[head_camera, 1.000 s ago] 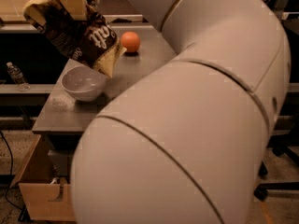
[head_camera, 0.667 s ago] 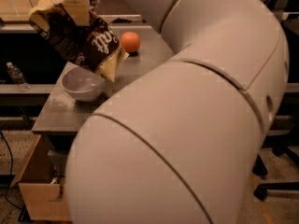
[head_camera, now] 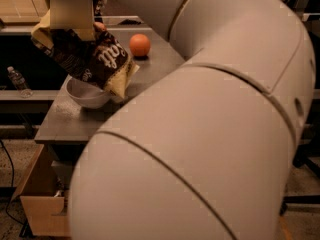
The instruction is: Place brown chip bag into white bowl
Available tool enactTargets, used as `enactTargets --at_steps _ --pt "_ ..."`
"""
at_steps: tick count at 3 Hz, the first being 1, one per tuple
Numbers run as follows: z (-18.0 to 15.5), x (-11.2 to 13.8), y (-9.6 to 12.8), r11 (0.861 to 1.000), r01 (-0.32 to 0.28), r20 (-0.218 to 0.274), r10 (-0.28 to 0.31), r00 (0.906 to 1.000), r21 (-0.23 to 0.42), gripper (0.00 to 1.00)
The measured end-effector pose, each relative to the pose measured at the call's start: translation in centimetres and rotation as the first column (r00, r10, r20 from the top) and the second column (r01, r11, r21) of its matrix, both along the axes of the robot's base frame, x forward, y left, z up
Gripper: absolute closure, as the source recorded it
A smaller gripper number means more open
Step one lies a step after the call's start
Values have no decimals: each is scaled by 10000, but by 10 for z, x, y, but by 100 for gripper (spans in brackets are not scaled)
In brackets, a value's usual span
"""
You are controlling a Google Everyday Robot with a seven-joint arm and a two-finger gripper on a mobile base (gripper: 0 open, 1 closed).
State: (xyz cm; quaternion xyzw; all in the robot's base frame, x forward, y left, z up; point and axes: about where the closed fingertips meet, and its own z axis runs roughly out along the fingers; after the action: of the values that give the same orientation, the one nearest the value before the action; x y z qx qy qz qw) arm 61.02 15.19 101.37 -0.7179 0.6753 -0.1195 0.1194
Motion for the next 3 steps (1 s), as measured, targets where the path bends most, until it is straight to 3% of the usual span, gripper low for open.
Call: enactTargets --at_steps 2,3 --pt "-17 -9 -5 9996 175 -410 -184 9990 -227 100" --pt "-25 -10 -3 9992 292 -635 -308 9975 -268 83"
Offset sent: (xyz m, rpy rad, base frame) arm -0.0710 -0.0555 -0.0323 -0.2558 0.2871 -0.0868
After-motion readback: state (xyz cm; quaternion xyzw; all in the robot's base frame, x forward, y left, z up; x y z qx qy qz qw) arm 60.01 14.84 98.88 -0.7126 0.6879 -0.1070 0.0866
